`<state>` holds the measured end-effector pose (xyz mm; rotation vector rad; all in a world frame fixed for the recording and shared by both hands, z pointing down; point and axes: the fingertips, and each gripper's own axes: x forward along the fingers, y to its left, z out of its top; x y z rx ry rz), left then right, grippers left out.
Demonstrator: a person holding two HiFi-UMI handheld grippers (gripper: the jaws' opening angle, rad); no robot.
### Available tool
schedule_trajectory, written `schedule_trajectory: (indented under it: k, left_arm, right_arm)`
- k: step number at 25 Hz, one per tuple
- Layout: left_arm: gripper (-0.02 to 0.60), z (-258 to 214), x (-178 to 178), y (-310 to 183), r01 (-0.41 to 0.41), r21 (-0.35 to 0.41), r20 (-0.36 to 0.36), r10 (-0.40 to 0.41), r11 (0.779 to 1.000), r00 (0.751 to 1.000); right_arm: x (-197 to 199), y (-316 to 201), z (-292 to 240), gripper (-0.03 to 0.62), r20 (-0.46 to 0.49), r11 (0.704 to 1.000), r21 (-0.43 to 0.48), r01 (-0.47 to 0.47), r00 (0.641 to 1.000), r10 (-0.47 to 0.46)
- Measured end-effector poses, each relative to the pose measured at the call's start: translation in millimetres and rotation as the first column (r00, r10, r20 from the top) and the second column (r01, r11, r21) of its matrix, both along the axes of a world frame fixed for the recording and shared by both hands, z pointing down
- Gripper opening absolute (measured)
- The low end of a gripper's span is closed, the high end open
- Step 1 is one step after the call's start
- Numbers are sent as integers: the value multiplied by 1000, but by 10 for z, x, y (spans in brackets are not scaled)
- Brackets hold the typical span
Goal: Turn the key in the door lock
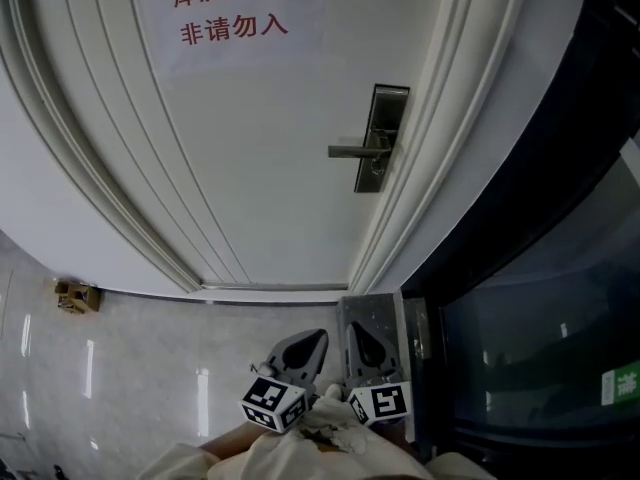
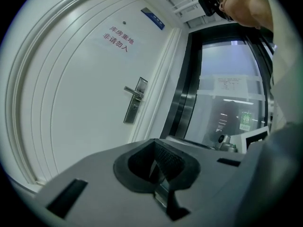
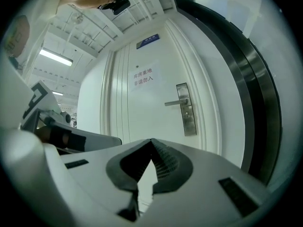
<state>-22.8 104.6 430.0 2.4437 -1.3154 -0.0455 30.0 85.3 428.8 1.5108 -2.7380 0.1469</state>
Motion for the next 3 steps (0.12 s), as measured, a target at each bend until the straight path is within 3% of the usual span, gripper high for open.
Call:
schedule_trajectory:
  k: [3]
  left_arm:
    - [0, 38, -85, 12, 24, -16, -25, -24, 1000, 999]
  right_arm:
    - [-37, 48, -9, 6, -2, 1000, 8, 12, 1000, -12]
